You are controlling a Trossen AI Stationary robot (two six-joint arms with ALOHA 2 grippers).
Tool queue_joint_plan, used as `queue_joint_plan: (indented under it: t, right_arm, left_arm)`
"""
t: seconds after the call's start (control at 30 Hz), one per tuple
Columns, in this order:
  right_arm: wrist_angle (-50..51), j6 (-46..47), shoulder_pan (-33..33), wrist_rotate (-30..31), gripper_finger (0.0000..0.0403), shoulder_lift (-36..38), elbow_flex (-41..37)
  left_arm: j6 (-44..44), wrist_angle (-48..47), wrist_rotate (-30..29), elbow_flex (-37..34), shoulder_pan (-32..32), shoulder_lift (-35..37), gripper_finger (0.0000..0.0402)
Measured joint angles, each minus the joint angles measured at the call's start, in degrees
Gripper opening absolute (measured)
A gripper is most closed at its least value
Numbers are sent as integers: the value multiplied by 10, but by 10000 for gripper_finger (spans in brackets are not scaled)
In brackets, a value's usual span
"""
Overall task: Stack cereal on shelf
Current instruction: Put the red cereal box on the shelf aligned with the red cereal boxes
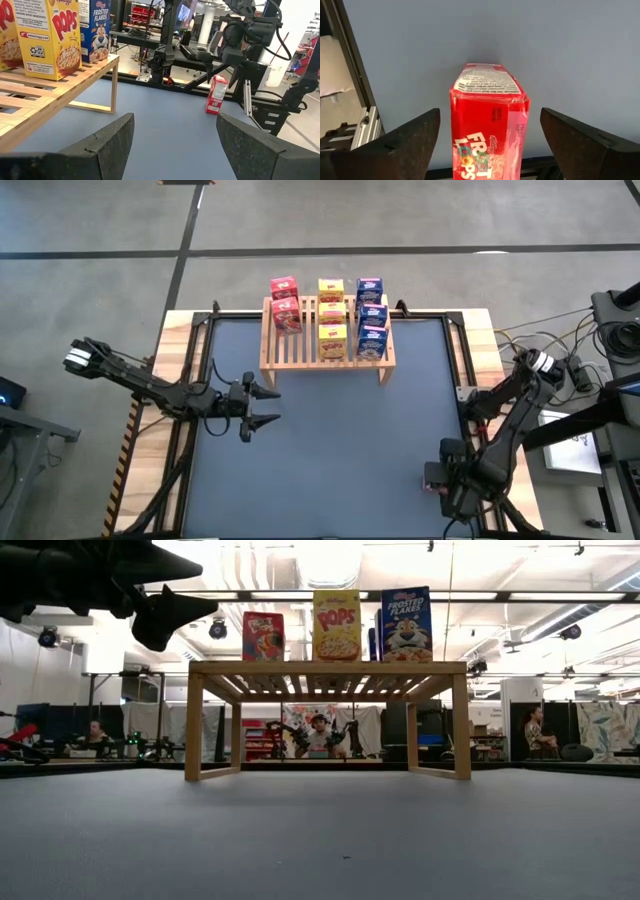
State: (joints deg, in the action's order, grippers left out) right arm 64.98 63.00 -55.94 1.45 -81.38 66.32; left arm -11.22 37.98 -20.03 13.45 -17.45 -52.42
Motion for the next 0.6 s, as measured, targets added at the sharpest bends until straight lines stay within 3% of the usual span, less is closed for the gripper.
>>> queue_joint_plan:
  t: [0.6]
  right_arm:
    - [-5,-3,1,1,204,6,-5]
  left_arm:
    - [-11,0,1,0,0,0,267]
